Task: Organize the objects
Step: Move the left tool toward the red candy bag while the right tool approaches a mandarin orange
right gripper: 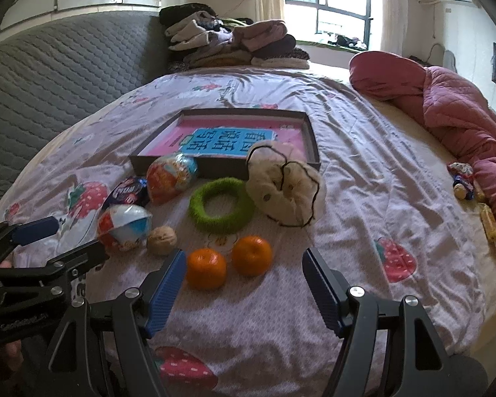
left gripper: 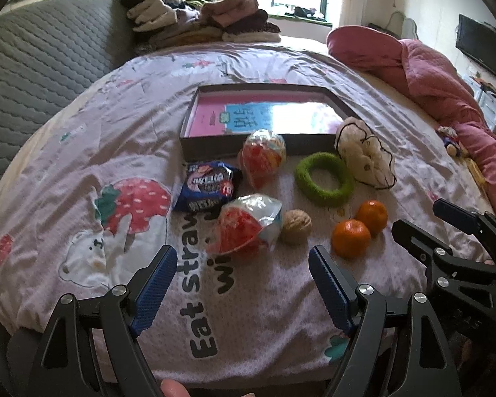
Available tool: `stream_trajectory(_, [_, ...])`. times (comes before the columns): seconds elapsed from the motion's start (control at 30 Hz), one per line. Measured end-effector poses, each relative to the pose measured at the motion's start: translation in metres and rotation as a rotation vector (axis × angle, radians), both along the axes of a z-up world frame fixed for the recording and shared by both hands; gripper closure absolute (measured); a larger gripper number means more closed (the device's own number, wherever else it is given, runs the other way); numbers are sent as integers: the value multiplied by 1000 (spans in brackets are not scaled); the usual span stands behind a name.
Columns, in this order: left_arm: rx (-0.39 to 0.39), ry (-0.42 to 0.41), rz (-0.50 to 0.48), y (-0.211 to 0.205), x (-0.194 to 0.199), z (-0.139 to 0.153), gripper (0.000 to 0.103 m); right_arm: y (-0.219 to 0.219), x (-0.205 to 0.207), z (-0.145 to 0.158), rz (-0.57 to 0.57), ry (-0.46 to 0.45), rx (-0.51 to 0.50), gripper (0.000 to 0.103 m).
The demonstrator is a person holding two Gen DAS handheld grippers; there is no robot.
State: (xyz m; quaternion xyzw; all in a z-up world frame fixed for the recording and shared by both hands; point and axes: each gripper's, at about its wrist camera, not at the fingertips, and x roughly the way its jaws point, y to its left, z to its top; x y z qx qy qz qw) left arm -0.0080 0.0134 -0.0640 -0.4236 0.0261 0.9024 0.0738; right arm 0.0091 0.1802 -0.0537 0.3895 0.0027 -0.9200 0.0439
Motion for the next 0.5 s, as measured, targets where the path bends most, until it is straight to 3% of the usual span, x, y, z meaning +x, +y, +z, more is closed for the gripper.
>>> stream_trajectory(0.3, [38, -61, -22, -4, -4, -19, 20, 5, 0, -12, 4, -36, -23, 31])
stream_trajectory(0.5, [23, -48, -15, -6, -8, -26, 20, 11, -7, -24, -19, -61, 2, 31])
